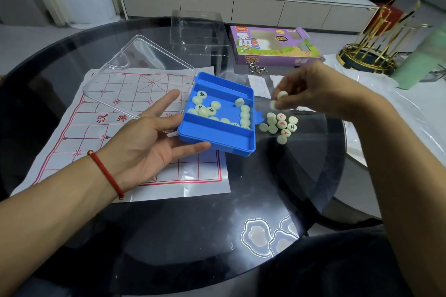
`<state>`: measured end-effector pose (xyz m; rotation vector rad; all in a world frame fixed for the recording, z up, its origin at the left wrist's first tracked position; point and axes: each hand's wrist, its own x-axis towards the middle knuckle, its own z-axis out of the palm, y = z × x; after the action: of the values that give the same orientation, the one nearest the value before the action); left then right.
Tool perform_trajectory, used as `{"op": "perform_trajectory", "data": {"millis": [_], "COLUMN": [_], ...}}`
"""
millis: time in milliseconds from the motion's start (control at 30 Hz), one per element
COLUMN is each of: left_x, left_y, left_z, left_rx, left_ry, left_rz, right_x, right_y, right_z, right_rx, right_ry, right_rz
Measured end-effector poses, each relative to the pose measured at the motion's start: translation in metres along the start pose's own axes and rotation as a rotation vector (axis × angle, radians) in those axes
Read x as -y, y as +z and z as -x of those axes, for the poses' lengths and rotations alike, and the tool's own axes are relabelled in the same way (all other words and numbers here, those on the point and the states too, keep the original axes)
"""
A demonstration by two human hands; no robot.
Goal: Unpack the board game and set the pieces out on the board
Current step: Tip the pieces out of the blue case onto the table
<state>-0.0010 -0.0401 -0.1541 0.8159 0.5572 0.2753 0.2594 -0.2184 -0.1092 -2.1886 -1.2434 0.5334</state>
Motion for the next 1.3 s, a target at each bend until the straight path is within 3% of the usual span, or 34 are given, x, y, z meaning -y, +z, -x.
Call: {"op": "perform_trajectory", "data": {"millis": [100,267,567,1300], "left_x": [0.0,0.001,0.002,0.0], "left_y": [0.0,0.002,0.002,0.0], "left_z": [0.0,0.0,0.0,-0.001], "left_rx": [-0.017,-0.023,-0.027,-0.017], "left_ry": [0.007,0.015,0.017,0.024], "left_rz": [-0.003,-0.013,-0.026,-0.023], "right_x": [-0.035,-0.065,-0.058,-0.052], "right_y": [-0.012,-0.01,0.002,0.007], "right_z": [0.008,0.024,0.027,0.016], "right_rx": [0.046,0.034,0.039,0.005], "right_ry": [0.241,0.466,0.443,0.479], "right_rz": [0.122,0.032,-0.188,0.112]}}
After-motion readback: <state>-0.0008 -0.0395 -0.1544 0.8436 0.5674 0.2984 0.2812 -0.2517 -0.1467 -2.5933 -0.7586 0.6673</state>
